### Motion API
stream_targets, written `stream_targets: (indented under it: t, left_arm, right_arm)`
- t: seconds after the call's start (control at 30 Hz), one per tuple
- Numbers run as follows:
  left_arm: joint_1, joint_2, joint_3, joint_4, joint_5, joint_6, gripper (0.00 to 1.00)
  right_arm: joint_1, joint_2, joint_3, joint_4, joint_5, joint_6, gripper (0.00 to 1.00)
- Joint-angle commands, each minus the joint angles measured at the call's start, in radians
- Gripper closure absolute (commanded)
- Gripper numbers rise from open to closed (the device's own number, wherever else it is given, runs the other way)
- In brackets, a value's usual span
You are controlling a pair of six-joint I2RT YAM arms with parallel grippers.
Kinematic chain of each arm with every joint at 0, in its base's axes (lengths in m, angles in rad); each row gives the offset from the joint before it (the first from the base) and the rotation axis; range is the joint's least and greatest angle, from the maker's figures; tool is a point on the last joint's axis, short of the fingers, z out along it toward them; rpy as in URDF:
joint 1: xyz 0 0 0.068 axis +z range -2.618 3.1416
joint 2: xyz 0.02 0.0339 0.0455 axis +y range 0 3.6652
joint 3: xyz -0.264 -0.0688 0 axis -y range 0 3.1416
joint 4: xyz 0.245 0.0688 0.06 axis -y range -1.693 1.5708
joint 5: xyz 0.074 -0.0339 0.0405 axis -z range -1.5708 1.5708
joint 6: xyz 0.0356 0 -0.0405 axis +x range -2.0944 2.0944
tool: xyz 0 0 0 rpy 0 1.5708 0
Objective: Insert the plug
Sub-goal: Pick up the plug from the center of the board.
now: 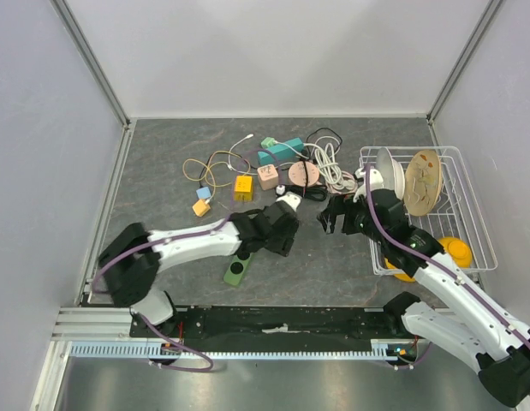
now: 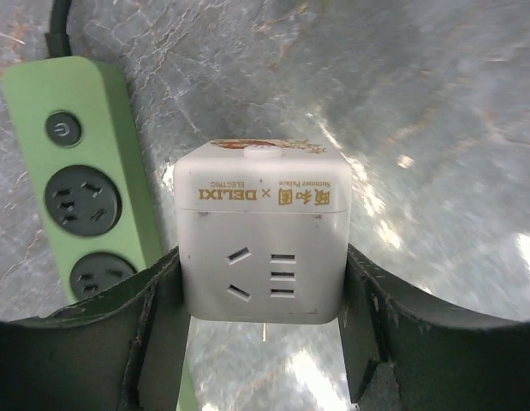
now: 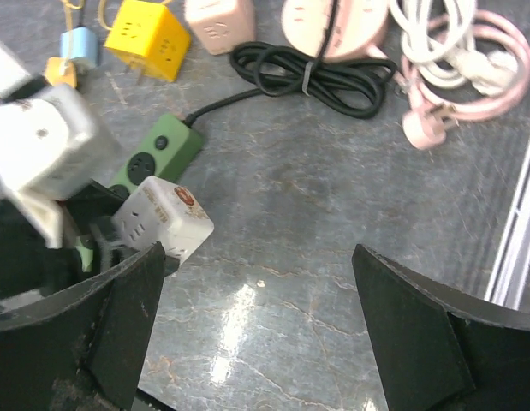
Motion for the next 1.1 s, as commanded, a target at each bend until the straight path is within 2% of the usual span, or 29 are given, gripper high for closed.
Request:
stream_targets:
  t: [0.0,0.1,0.13,0.17,0.37,0.47,0.73,1.07]
  left_arm:
    - [0.064,-0.285,-0.087,0.183,0.164,0.118,0.74]
    - [0.147,-0.376,-0.15,0.257,0.344,0.17,0.75]
    - [0.164,-0.426,-0.16,0.281,0.378,0.181,0.75]
    - [0.193,-0.448,-0.168,0.288,0.449,0.194,0.78]
    - [0.282,-0.563,-0.213,0.326,0.736,0.28,0.83]
    - [0.3,-0.604,-0.228,0.337,0.854,0.312,0.83]
    - [0.311,-0.637,-0.22,0.352,0.987,0.358,0.87]
    - [0.352,-0.615,-0.173,0.361,1.123,0.398,0.87]
  right_arm:
    - [-0.003,0.02,0.104,0.038,-0.128,-0.12,0.02]
    - [-0.007,0.05,0.149,0.038,-0.214,-0.18,0.02]
    - [-0.009,0.061,0.161,0.037,-0.29,-0.196,0.02]
    - [-0.016,0.072,0.184,0.038,-0.327,-0.227,0.02]
    - [-0.027,0.179,0.278,0.049,-0.646,-0.31,0.02]
    - [-0.03,0.21,0.315,0.055,-0.719,-0.338,0.02]
    - [-0.035,0.321,0.365,0.081,-0.973,-0.358,0.02]
    - [-0.042,0.382,0.384,0.078,-1.179,-0.387,0.04]
